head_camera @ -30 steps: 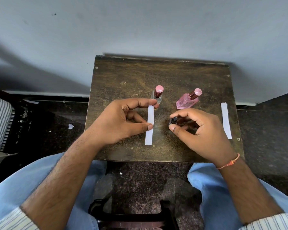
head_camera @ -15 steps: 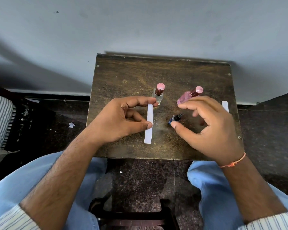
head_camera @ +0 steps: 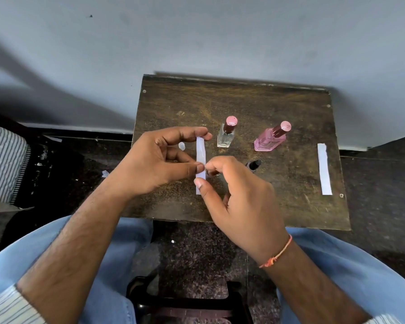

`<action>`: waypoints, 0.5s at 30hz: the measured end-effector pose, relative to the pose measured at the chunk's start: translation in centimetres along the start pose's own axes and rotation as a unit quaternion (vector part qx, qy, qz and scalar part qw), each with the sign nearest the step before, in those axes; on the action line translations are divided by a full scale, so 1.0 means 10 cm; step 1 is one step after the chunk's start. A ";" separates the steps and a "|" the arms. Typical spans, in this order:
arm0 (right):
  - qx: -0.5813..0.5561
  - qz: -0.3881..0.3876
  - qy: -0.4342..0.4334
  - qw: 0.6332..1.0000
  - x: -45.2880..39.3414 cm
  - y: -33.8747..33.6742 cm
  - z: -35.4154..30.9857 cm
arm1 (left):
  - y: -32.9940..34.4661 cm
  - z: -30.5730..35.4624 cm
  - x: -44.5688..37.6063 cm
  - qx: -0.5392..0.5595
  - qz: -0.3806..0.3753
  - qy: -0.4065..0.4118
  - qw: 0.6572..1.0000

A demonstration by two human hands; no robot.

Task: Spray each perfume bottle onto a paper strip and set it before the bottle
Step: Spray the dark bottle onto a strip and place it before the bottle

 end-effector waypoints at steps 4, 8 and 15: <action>-0.051 -0.015 0.068 0.996 0.00 0.11 0.13 | -0.01 0.01 0.01 0.000 0.002 -0.001 1.000; -0.105 -0.030 0.120 0.987 0.01 0.24 0.24 | -0.02 -0.03 0.00 -0.018 -0.007 -0.013 1.000; -0.146 -0.059 0.168 0.973 -0.07 0.45 0.34 | -0.10 -0.07 -0.03 -0.049 0.016 -0.023 0.998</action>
Point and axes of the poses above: each hand's wrist, its own x-axis away from the middle knuckle, its own y-axis out of the palm, z = x × y, the point moved 9 cm from there along -x, towards the middle knuckle, and after that the axes turned 3 degrees about y, right-handed, at the moved point
